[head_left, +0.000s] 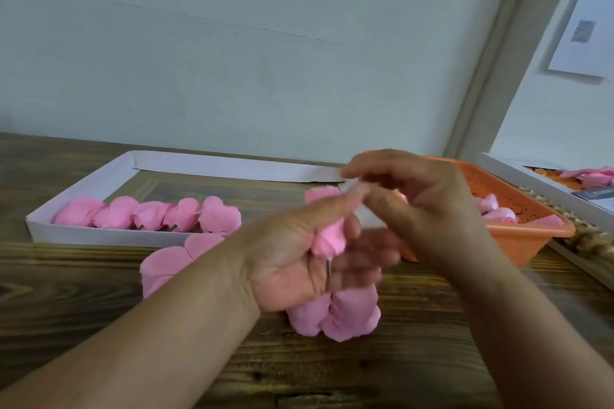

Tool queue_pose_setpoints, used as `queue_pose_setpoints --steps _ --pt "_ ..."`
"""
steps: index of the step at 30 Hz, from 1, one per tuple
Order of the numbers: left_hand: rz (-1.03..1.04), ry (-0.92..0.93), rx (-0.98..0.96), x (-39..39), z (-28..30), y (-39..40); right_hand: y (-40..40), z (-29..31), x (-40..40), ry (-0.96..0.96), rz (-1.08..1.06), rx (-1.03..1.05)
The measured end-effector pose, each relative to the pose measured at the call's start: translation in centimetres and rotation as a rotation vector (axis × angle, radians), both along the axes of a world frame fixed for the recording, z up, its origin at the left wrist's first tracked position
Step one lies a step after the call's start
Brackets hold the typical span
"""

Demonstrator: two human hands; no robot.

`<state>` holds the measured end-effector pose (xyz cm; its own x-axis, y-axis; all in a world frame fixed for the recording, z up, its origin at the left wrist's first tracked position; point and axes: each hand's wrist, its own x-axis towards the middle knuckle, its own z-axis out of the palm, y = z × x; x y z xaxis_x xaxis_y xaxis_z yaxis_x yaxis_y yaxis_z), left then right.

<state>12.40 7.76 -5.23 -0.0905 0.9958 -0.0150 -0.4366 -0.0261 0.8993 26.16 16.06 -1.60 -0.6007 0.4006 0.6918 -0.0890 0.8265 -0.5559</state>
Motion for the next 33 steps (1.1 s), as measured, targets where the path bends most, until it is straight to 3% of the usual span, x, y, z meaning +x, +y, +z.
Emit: queue_pose_setpoints --steps 3,8,15,18,22,25,28,33 --pt "0.1 -0.115 0.023 0.4 0.9 0.5 -1.2 -1.4 -0.4 0.243 -0.248 0.245" --pt "0.162 -0.243 -0.03 0.5 1.2 1.0 -2.4 -3.5 -2.0 0.072 -0.275 0.596" --pt "0.245 -0.409 -0.056 1.0 1.5 1.0 -2.9 -4.3 -3.3 0.133 -0.439 0.751" --pt "0.232 -0.389 -0.025 1.6 1.6 0.9 -3.5 -4.5 -3.5 0.167 -0.429 0.556" --pt "0.227 -0.349 0.08 2.0 1.8 0.9 -3.9 -4.0 -3.1 0.245 -0.177 -0.094" --pt "0.215 -0.178 0.079 1.6 1.6 1.1 -3.6 -3.4 -2.6 0.243 0.037 -0.484" --pt "0.299 0.09 0.039 0.7 2.0 1.9 -2.9 -3.1 -2.3 0.146 0.014 -0.451" --pt "0.546 0.687 -0.049 -5.0 4.6 4.3 1.0 -2.5 -0.9 0.178 -0.314 -0.325"
